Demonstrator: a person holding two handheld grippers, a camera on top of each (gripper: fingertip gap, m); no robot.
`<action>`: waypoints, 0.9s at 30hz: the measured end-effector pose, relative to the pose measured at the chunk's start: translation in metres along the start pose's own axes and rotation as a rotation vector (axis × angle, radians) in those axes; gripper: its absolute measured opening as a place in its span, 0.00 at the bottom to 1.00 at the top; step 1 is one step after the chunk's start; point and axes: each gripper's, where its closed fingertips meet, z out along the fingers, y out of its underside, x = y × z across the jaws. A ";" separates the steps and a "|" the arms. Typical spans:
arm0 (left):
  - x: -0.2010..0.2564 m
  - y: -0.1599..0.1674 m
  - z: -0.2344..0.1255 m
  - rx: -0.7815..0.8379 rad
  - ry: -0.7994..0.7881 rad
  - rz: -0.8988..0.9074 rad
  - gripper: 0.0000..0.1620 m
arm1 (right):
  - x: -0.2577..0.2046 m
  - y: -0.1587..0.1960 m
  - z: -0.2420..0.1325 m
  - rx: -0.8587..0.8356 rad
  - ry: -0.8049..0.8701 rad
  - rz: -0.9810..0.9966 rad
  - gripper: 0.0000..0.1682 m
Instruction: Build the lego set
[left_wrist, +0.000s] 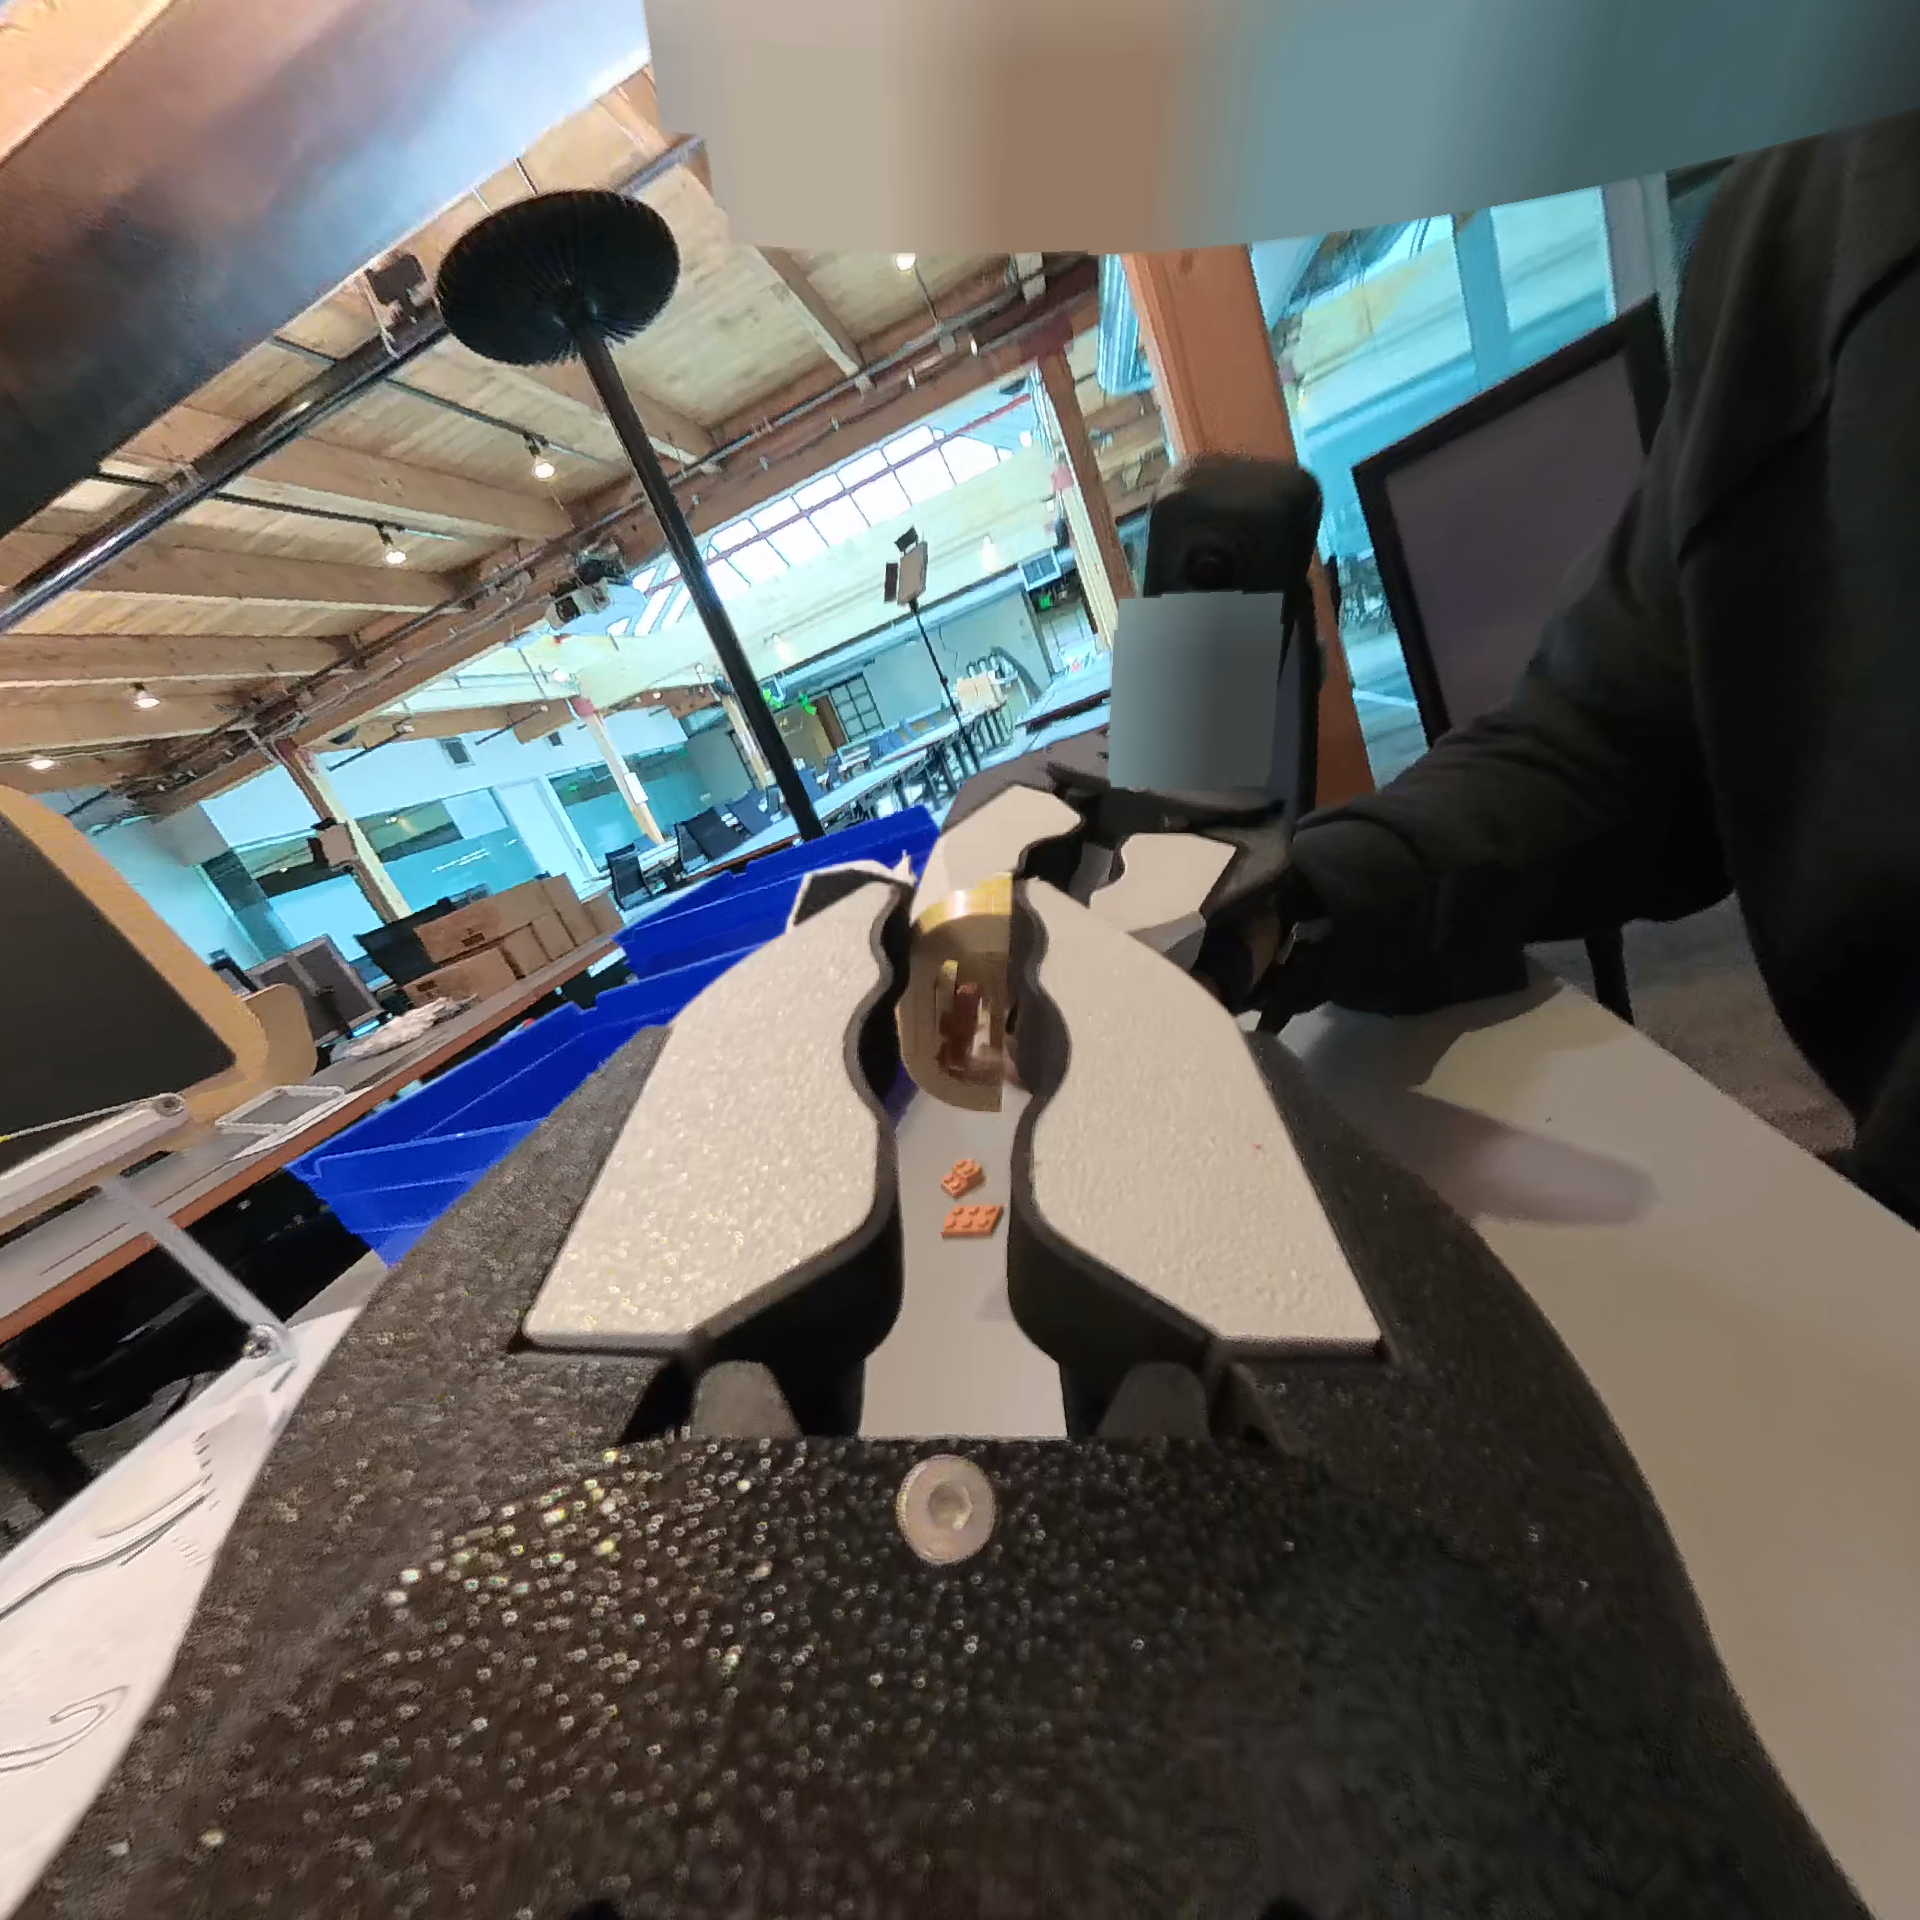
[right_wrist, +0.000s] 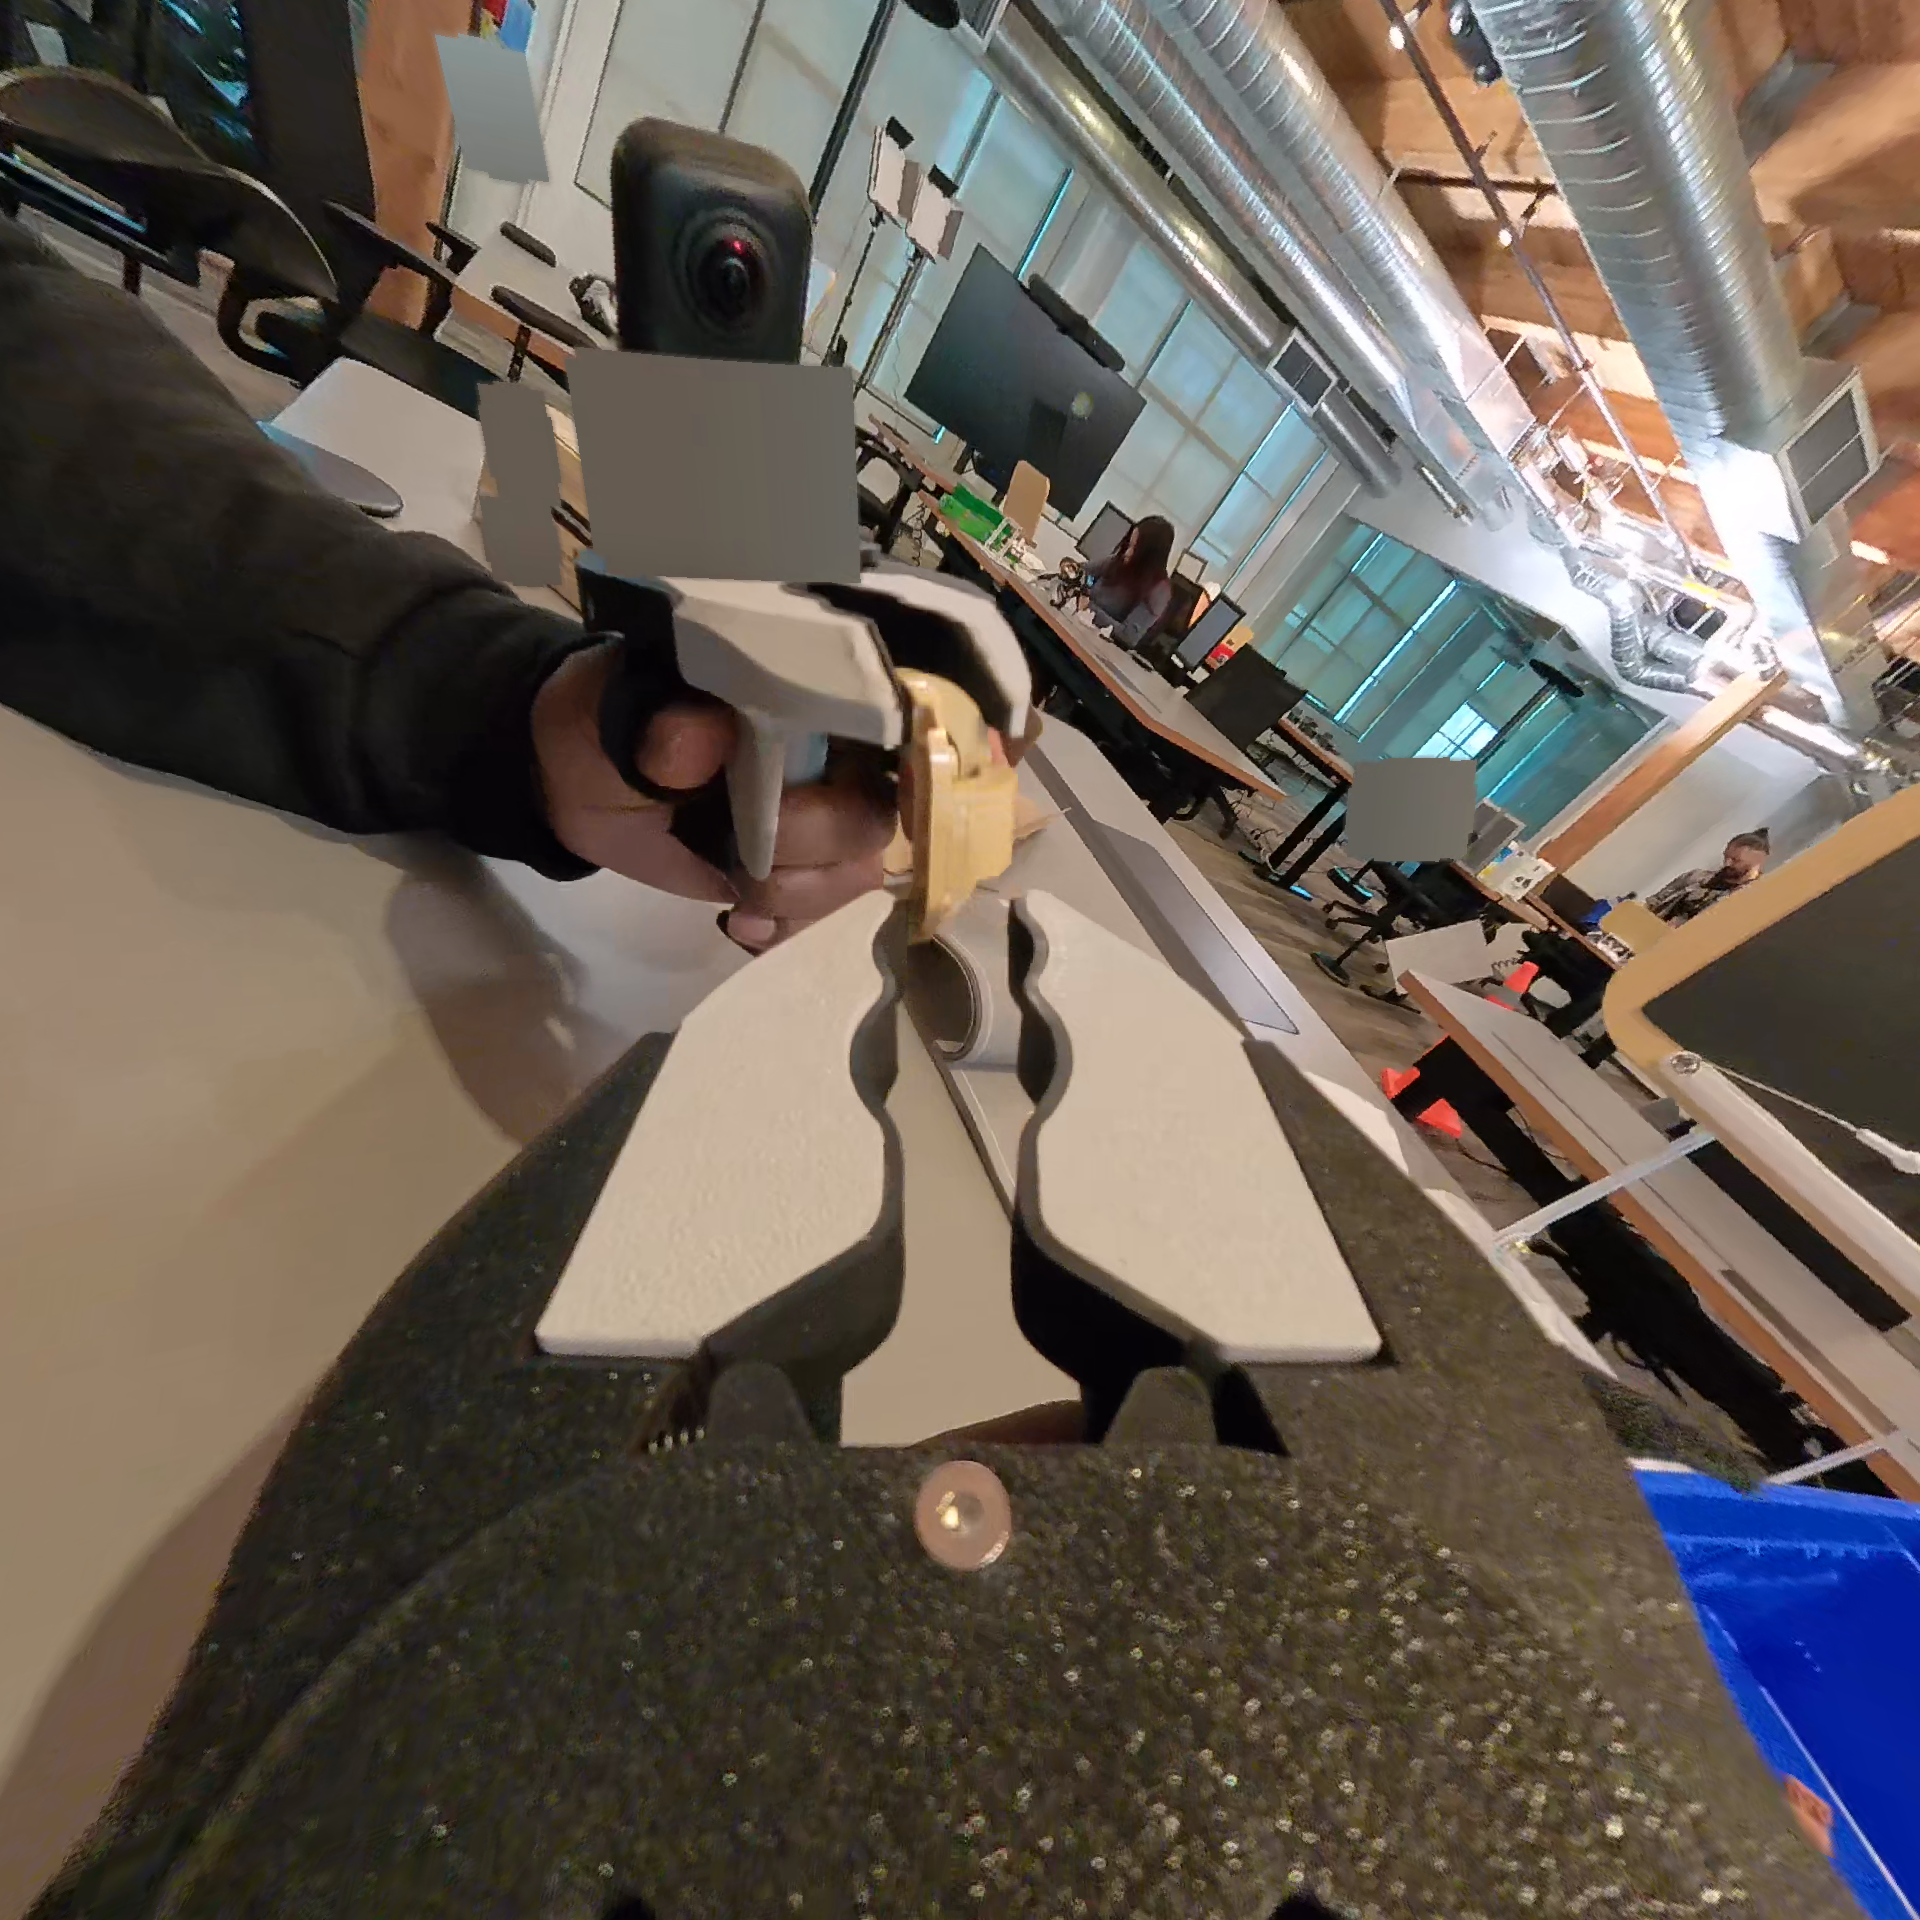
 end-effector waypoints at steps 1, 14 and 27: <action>-0.001 -0.002 -0.001 0.010 0.000 -0.008 0.11 | 0.000 -0.001 -0.001 0.009 -0.008 0.013 0.10; 0.009 0.001 0.003 0.014 0.057 -0.025 0.11 | -0.007 -0.005 -0.002 0.014 -0.050 -0.006 0.09; 0.005 0.004 0.003 -0.006 0.028 -0.011 0.11 | -0.003 -0.002 0.000 -0.010 -0.024 0.001 0.09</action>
